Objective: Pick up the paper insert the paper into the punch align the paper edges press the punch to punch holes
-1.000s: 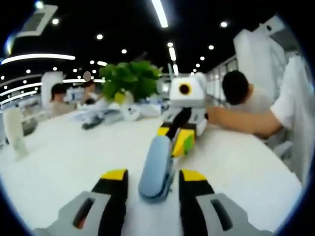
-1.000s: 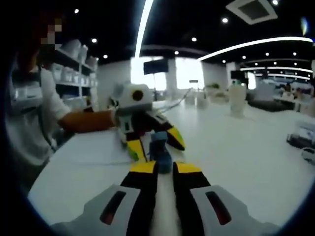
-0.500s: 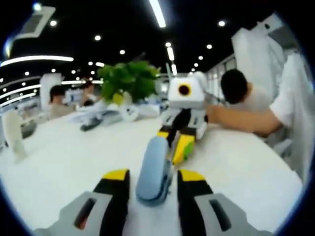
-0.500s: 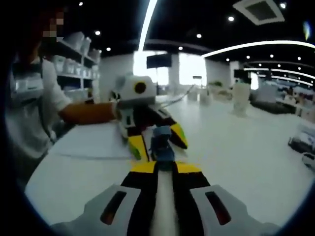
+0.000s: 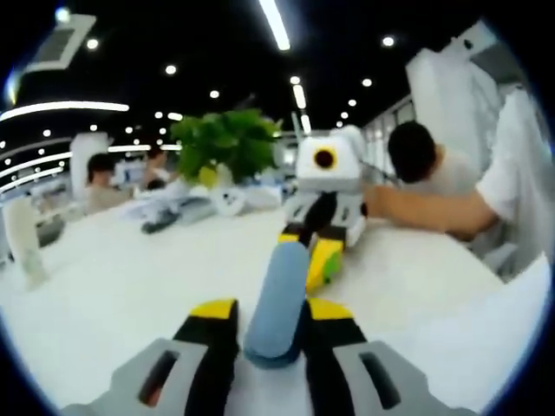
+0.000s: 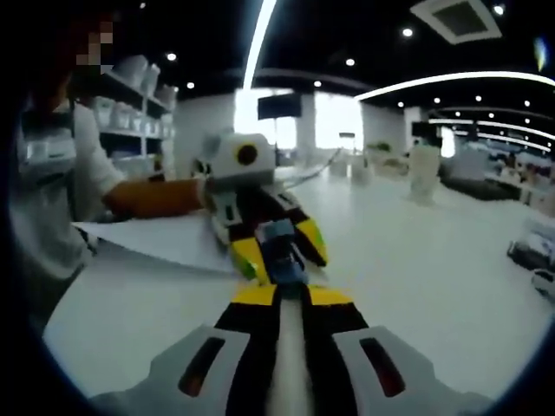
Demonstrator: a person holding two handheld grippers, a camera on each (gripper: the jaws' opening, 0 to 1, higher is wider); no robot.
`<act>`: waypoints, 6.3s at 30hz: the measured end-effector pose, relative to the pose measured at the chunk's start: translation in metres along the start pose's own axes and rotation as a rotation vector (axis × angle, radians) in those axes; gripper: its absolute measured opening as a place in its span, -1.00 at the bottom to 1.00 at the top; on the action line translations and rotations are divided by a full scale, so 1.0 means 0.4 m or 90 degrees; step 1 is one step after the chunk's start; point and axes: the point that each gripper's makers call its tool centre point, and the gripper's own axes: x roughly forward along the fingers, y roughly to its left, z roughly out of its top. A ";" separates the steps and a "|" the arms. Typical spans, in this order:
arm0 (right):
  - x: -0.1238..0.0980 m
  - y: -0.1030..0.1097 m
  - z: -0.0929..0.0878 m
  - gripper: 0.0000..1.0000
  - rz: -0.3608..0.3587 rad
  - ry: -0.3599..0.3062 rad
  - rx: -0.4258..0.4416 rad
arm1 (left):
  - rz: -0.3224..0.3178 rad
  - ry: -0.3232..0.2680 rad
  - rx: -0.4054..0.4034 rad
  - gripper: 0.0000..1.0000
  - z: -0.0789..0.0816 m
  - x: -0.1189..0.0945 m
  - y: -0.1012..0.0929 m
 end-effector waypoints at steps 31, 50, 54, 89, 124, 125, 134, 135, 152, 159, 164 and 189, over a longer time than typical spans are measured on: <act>-0.018 -0.018 0.122 -0.62 -0.111 -0.124 -0.003 | 0.011 -0.010 -0.010 -0.39 0.007 -0.019 -0.020; -0.008 -0.032 0.034 -0.64 -0.075 -0.030 0.046 | 0.019 -0.003 0.019 -0.27 0.009 -0.021 -0.020; -0.011 -0.016 0.034 -0.68 -0.056 -0.033 0.067 | 0.021 -0.002 0.020 -0.26 0.008 -0.020 -0.017; -0.026 -0.018 0.020 -0.69 -0.054 -0.037 0.093 | -0.037 0.010 0.040 -0.25 0.012 0.032 -0.024; 0.019 0.020 0.220 -0.91 -0.176 -0.137 -0.032 | -0.040 0.002 0.033 -0.40 0.012 0.036 -0.024; 0.026 0.020 0.219 -0.91 -0.184 -0.131 -0.039 | -0.040 0.002 0.033 -0.40 0.012 0.036 -0.024; 0.046 -0.035 0.164 -0.91 -0.237 -0.094 -0.022 | -0.039 0.002 0.032 -0.41 0.012 0.036 -0.022; 0.043 -0.038 0.163 -0.92 -0.239 -0.092 -0.023 | -0.039 0.002 0.031 -0.41 0.011 0.036 -0.023; 0.031 -0.030 0.129 -0.96 -0.263 -0.017 0.018 | -0.039 0.005 0.034 -0.42 0.010 0.040 -0.025; 0.043 -0.034 0.078 -0.98 -0.268 0.016 0.022 | -0.039 0.004 0.030 -0.43 0.009 0.038 -0.027; 0.040 -0.037 0.068 -0.98 -0.255 -0.029 0.074 | -0.037 0.005 0.028 -0.43 0.009 0.036 -0.024; -0.032 -0.043 0.228 -0.91 -0.199 -0.174 0.086 | -0.035 0.004 0.028 -0.42 0.009 0.036 -0.026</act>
